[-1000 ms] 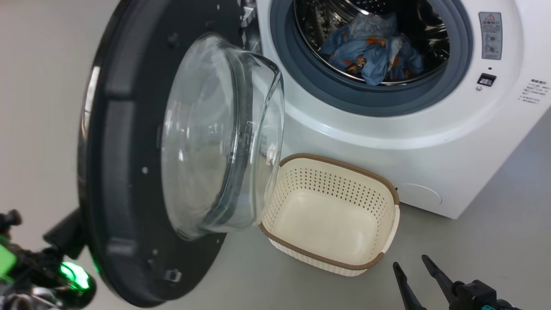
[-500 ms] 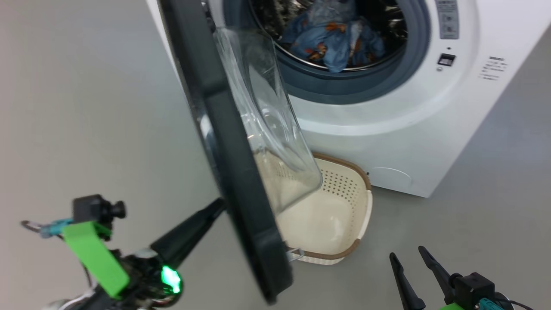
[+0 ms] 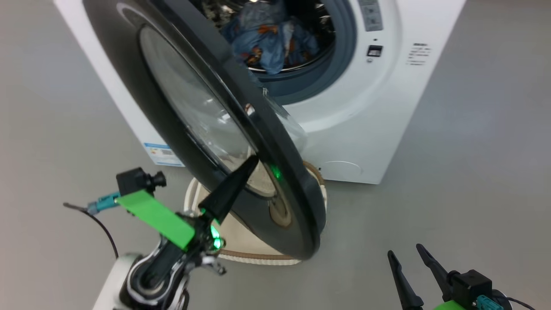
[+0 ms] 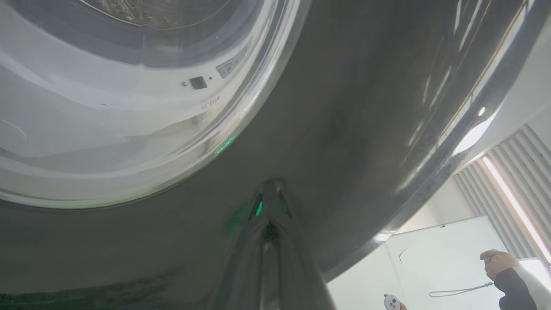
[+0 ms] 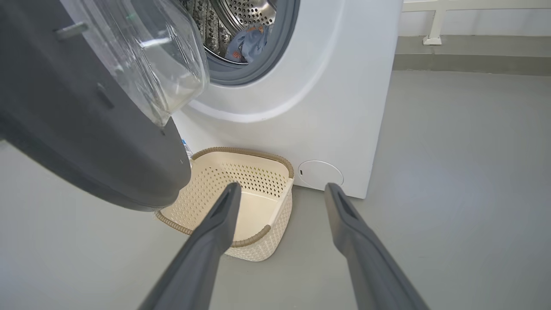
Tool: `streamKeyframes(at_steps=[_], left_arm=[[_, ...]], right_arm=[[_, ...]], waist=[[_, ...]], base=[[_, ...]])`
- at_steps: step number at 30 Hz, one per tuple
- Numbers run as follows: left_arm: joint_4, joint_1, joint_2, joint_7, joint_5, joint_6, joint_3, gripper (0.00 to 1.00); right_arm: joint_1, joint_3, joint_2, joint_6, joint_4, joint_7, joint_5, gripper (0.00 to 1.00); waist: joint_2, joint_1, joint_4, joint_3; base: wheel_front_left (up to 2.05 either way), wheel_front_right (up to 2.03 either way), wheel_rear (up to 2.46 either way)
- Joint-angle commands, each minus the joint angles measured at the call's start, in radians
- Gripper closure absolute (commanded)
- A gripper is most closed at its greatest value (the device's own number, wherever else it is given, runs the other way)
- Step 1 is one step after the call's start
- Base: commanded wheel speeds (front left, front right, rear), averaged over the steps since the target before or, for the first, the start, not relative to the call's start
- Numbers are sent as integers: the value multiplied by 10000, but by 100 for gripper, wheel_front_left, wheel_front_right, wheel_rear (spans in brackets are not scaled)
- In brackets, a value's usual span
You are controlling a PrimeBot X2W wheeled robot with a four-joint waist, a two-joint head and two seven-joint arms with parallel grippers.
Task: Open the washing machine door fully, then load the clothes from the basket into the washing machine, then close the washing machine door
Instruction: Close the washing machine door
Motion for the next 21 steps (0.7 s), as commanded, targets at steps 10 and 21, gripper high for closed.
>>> streamKeyframes(at_steps=[10, 21], left_arm=[[2454, -2841, 31, -2123, -152, -413, -1143, 100], [4365, -4132, 30, -3456, -729, -429, -1840, 100]], right_arm=[[-403, 589, -18, 16, 77, -59, 15, 0], [-436, 845, 93, 16, 279, -59, 87, 0]], waist=[[-1, 0, -1093, -279], [-1, 0, -2105, -541]], base=[[0, 0, 0], [0, 0, 0]])
